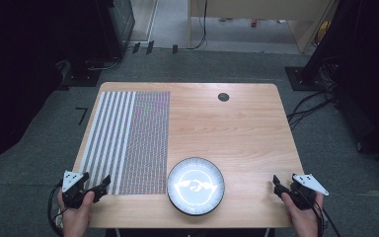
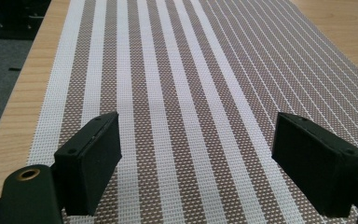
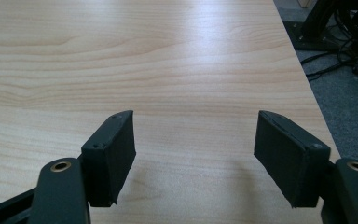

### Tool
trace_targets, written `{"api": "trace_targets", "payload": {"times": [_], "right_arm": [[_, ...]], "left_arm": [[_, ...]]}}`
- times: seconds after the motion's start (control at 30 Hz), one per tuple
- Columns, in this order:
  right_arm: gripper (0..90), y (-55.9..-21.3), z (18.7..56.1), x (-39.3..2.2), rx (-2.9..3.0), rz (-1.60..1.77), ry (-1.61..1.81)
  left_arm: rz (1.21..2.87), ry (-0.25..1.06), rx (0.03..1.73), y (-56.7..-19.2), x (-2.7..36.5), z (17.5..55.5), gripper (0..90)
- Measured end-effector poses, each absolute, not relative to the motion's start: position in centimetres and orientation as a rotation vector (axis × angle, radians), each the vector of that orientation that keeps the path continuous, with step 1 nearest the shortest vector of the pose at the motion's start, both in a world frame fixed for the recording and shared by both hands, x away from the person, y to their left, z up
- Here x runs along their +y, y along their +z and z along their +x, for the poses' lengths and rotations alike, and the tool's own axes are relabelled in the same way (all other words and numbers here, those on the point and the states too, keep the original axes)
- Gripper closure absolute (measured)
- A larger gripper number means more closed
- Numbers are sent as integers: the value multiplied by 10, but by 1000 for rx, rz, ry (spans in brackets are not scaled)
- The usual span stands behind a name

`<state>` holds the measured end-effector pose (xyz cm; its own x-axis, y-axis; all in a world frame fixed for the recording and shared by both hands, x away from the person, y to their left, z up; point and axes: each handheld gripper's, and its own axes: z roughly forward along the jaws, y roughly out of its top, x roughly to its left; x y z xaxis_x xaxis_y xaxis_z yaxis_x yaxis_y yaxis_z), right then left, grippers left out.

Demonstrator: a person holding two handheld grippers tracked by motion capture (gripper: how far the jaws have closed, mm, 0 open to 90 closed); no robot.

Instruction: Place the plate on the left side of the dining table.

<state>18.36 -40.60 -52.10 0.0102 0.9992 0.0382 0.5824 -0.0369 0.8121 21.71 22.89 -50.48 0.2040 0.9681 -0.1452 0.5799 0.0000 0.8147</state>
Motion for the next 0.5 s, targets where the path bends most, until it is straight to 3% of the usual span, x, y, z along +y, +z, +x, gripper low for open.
{"api": "trace_targets", "payload": {"times": [0.5], "right_arm": [[289,-494,179,-398,1534,1735,1029]], "left_arm": [[1688,653,1443,-498,214,214,157]]}}
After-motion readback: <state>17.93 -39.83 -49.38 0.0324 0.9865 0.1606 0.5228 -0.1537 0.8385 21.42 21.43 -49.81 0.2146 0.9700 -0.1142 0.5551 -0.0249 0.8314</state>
